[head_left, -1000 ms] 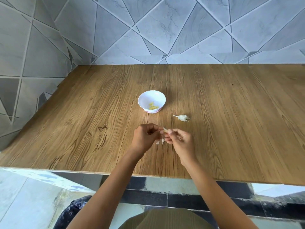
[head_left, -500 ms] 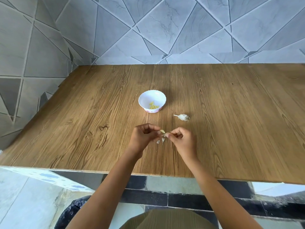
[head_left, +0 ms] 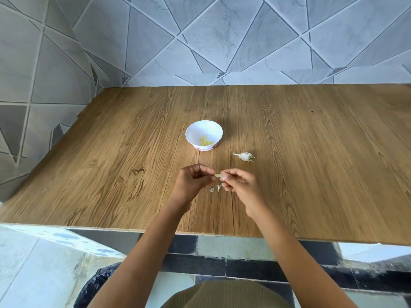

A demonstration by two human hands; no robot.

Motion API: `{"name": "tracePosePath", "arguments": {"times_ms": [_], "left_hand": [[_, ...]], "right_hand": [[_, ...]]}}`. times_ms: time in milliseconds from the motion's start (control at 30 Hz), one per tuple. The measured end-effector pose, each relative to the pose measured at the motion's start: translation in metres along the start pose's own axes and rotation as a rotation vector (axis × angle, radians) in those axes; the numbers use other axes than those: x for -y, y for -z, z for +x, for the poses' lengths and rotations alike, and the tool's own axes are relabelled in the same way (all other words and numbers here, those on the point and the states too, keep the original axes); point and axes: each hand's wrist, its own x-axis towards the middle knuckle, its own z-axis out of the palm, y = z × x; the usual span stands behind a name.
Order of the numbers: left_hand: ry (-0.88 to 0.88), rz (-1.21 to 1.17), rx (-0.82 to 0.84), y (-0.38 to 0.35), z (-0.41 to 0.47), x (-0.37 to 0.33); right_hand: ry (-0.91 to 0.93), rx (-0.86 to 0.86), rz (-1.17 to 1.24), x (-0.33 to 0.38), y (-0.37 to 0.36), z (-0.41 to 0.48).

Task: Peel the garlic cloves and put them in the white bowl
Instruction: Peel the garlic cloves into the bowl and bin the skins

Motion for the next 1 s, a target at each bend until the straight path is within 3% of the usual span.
{"name": "tracePosePath", "arguments": {"times_ms": [100, 300, 533, 667, 800, 1000], "left_hand": [[0.008, -0.015, -0.006, 0.001, 0.0, 0.0], [-0.001, 0.01, -0.039, 0.002, 0.0, 0.002], [0.019, -0.002, -0.094, 0.002, 0.002, 0.003], [-0.032, 0.22, -0.276, 0.026, 0.023, 0.011], [-0.052, 0.466, -0.452, 0.043, 0.044, 0.012], [-0.091, 0.685, -0.375, 0.048, 0.046, 0.022]], "right_hand": [[-0.014, 0.0, 0.001, -0.001, 0.002, 0.001], [0.311, -0.132, -0.59, -0.016, 0.003, 0.005], [0.343, -0.117, -0.682, -0.019, 0.001, 0.005], [0.447, -0.181, -0.992, -0.027, 0.015, -0.004], [0.355, -0.193, -1.293, -0.035, 0.032, -0.01], [0.272, -0.159, -1.285, -0.042, 0.038, -0.012]]}}
